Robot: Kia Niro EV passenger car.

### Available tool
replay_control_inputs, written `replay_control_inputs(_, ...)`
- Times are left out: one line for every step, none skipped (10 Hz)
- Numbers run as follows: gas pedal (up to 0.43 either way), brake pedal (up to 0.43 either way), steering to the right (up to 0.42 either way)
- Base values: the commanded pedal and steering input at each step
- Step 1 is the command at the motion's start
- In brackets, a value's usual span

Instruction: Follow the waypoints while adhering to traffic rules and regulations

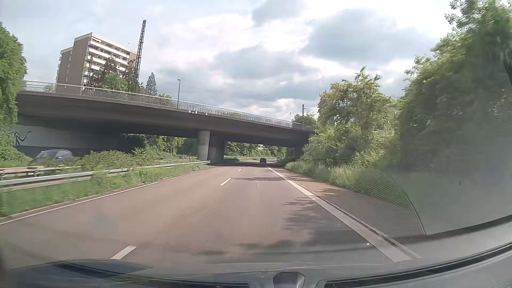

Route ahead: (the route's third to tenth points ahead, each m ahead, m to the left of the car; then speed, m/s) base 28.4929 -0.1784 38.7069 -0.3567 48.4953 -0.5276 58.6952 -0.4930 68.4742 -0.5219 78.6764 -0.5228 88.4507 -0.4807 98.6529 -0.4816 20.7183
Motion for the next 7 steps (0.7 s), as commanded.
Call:
replay_control_inputs(0.11,0.0,-0.007)
replay_control_inputs(0.11,0.0,-0.007)
replay_control_inputs(0.11,0.0,-0.007)
replay_control_inputs(0.11,0.0,-0.006)
replay_control_inputs(0.11,0.0,-0.006)
replay_control_inputs(0.11,0.0,-0.005)
replay_control_inputs(0.11,0.0,-0.003)
